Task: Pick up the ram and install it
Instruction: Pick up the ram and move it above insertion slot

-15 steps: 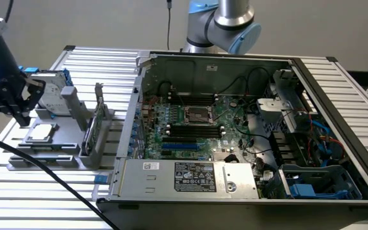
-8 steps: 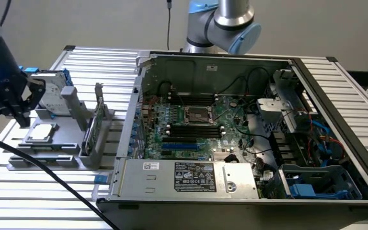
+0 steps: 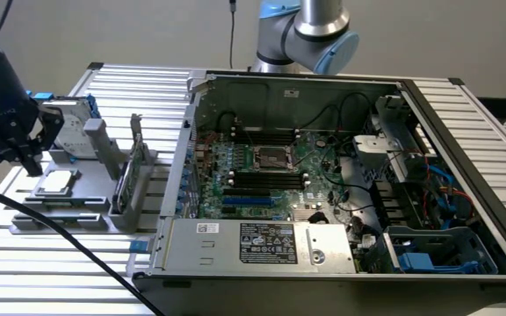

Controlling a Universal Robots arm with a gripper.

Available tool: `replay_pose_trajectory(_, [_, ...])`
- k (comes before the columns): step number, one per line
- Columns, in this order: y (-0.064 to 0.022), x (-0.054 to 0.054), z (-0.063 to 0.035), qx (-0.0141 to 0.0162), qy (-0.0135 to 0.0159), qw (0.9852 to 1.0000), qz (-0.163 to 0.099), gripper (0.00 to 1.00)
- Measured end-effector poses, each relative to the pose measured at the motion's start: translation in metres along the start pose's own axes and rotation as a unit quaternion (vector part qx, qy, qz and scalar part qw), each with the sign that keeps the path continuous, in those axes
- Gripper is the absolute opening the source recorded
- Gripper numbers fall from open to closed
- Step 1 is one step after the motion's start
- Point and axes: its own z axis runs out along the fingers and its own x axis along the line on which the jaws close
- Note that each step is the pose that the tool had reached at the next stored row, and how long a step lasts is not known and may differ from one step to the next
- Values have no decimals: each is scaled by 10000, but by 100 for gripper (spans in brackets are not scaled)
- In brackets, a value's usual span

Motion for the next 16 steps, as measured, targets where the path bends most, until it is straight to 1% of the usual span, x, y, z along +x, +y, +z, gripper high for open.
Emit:
replay_pose_trajectory(2, [0,0,6,8,2,9998,-180,11])
replay_pose_trajectory(4, [0,-1,13,16,4,9994,-359,11])
replay_pose_trajectory(8, [-1,-1,34,33,9,9974,-723,11])
replay_pose_trajectory(12, [-1,-3,68,51,13,9940,-1089,11])
replay_pose_trajectory(14, [-1,-4,87,61,13,9919,-1267,11])
replay_pose_trajectory(16, [-2,-5,106,70,13,9895,-1445,11])
